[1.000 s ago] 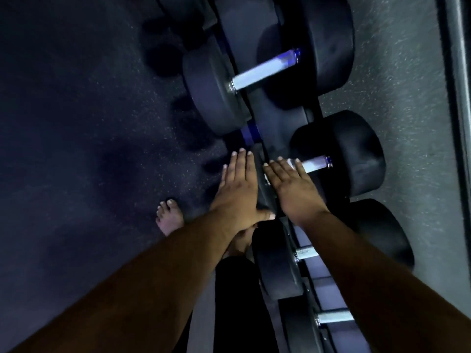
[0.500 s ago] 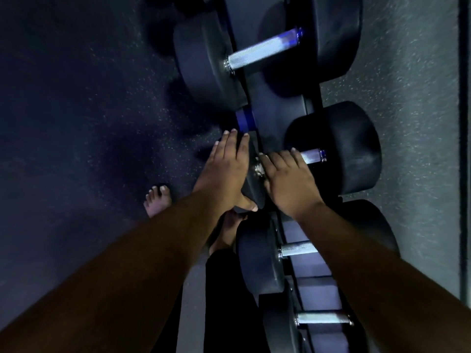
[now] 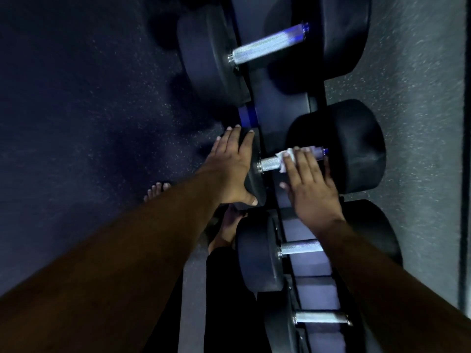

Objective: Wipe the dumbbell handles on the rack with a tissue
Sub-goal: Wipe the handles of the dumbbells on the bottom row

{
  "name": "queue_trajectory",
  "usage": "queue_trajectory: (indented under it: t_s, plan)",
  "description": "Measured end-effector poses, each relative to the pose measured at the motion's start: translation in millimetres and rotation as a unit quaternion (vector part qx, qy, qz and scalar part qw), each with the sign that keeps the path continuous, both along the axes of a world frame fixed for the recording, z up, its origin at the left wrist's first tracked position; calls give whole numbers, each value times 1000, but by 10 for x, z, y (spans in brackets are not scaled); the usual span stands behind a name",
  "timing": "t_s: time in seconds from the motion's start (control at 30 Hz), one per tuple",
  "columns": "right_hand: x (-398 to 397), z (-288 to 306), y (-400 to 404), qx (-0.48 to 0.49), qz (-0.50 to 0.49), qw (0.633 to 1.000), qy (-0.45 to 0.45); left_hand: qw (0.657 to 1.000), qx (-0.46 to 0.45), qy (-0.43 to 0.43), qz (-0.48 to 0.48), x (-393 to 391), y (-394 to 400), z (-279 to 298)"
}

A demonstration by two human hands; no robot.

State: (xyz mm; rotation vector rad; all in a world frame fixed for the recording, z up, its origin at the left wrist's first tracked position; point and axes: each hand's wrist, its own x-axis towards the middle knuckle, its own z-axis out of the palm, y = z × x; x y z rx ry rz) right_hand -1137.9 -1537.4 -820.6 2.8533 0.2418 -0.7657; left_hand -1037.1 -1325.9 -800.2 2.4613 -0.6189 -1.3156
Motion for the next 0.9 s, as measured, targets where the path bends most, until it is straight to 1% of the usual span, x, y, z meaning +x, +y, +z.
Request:
queue_trajectory:
  t_s: [0.07,0.13,0.23,0.3,0.37,0.43,0.53,0.7,0.77,0.83,0.87,0.9]
  plan:
    - [-27,7,-4,-19,-20,1000,-6,1000,-2,1,-1,-9,-10,1]
    - [5,-43,173,-44,-26,999,-2,1000,-6,-4,7,-21,-20,3]
    - [115,-166,451,-11,44,999,1,1000,-7,-9,14,-31,-19,6]
    - [228,-164,421,7,74,997,15,1000,-9,-5,15,-30,-11,6]
    - [250,-128,232,15,46,999,2,1000,-13,-2,20,-37,-4,15]
    - [151,-106,97,55,-4,998,-29,999,-18,-7,26,-41,4,2]
    - [64,-195,195,97,-12,994,-47,999,-22,-7,30,-45,4,0]
    - [62,-263,554,159,-45,986,-19,1000,-15,5,27,-16,-3,24]
    - [-95,-248,566,219,-82,972,-15,1000,-14,4,26,-25,0,23]
    - [-342,-239,546,288,-152,945,-36,1000,-16,-1,26,-28,4,13]
    - [-463,-246,534,318,-224,919,-62,1000,-18,-5,22,-21,3,13]
    - [-566,-287,531,350,-330,872,-91,1000,-19,-6,19,-22,11,9]
